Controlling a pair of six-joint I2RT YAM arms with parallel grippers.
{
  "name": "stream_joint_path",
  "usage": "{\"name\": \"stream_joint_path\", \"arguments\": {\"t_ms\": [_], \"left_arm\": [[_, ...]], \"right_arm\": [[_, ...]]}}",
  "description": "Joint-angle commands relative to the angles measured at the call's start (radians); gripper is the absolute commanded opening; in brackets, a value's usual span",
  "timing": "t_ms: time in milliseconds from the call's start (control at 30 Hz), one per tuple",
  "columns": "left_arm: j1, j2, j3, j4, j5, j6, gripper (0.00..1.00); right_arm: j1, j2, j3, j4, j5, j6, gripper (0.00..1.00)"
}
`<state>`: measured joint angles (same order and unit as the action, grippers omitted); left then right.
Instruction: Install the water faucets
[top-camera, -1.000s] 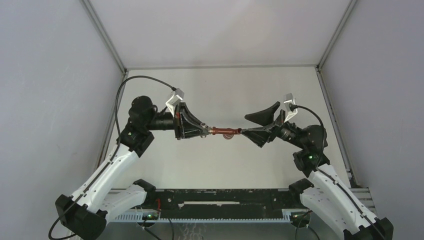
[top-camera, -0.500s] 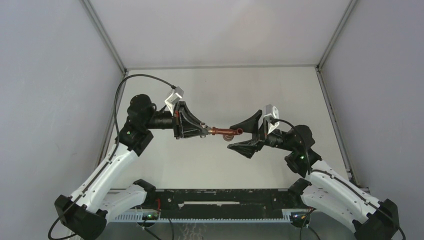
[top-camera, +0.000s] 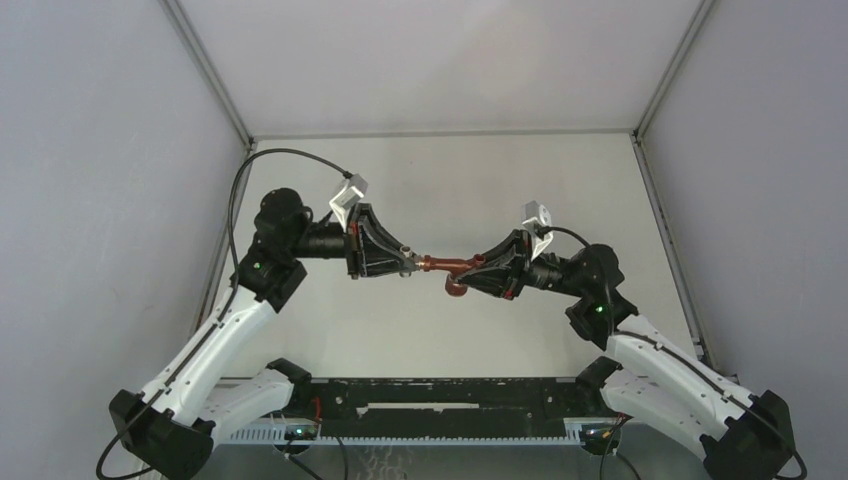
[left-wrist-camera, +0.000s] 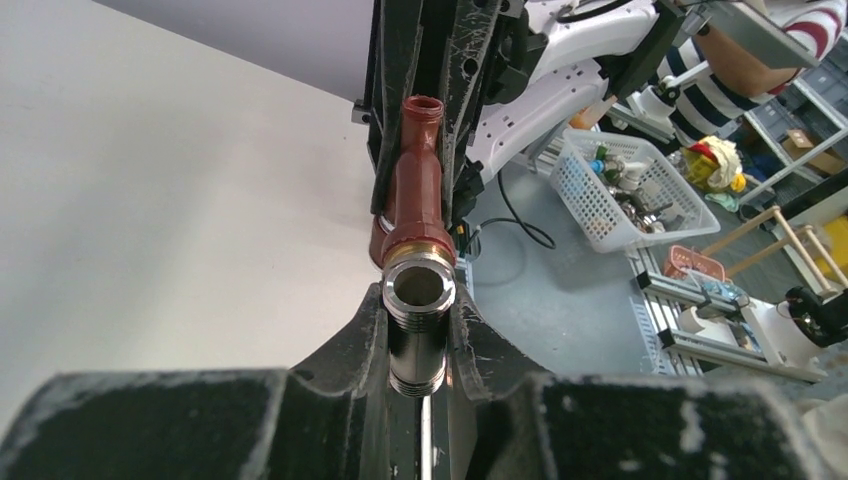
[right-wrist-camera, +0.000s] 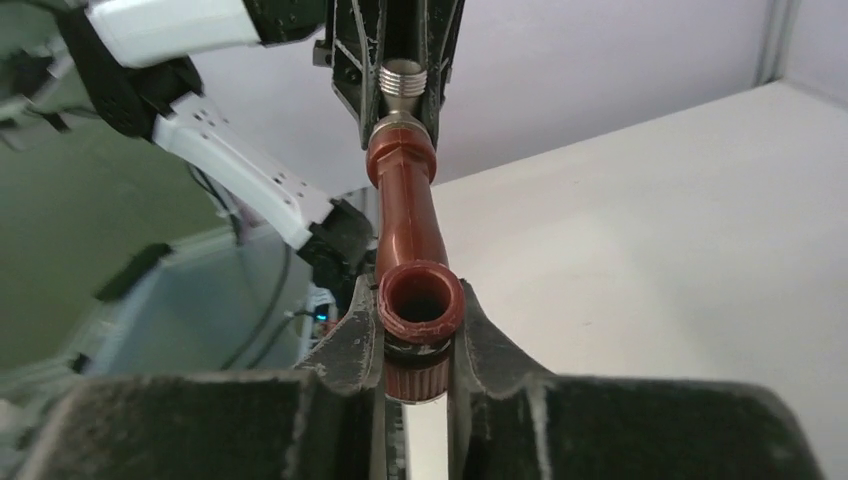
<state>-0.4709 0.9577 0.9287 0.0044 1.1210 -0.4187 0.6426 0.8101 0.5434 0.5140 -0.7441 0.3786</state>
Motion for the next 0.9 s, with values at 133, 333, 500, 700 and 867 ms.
{"name": "stream_joint_path", "arguments": {"t_ms": [133,333,500,700,867], "left_arm": [[-0.022,-0.04,0.014,0.05,-0.078,0.119,0.0],[-0.067,-0.083,-0.063,0.02,-0.225,0.304,0.0],[-0.067,-0.065,-0.091,0.009,-0.272,0.333,0.0],[-0.067,-0.077,-0.119,0.052,-0.337,0.308,0.0],[-0.065,-0.081,-0.12,0.069,-0.379,0.294,0.0]], "right_arm": [[-0.141,0.038,0.154,-0.051,-0.069,0.478,0.01],[-0.265,0.238,0.352,-0.232,-0.341,0.882,0.0],[-0.268,0.306,0.301,-0.045,-0.39,1.093,0.47],[-0.253,0.277,0.3,-0.135,-0.373,1.037,0.8],[-0.24,0.273,0.3,-0.256,-0.36,0.946,0.81]]}}
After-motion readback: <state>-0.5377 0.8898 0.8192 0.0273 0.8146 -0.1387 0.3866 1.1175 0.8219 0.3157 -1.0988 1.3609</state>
